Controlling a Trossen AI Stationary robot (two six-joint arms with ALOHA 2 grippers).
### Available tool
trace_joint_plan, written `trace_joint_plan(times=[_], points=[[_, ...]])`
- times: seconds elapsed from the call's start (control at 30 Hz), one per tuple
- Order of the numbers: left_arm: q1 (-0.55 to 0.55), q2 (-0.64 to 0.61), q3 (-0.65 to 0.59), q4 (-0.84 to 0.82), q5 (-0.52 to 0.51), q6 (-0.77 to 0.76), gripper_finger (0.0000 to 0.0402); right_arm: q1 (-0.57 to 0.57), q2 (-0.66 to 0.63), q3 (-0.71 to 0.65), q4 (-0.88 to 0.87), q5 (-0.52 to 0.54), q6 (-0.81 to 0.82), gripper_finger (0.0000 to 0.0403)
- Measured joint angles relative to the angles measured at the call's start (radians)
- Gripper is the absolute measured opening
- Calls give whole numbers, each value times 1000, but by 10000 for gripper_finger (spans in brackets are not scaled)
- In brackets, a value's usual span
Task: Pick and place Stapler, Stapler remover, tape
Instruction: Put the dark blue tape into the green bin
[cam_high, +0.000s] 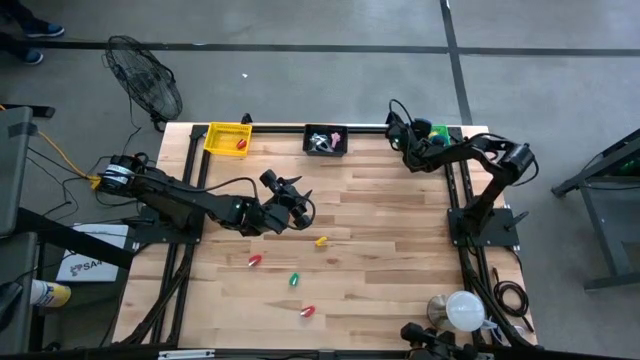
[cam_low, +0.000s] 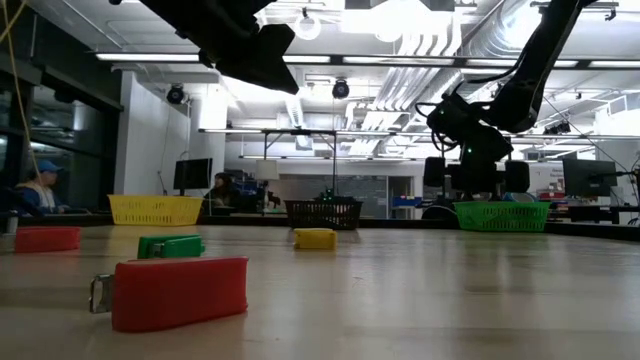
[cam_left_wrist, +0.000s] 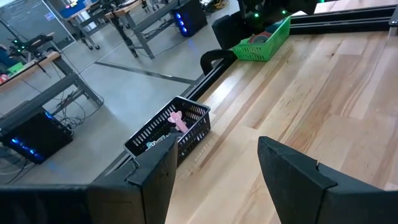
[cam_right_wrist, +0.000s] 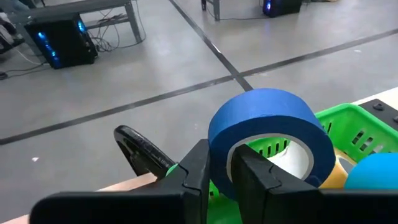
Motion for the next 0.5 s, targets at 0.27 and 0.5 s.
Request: trace_joint_plan(times=[0.27, 0.5], points=[[0, 0, 0, 0, 0, 0, 218, 0, 0, 0, 1, -50, -53, 82], [0, 0, 0, 0, 1, 0, 218, 0, 0, 0, 3, -68, -71, 132]])
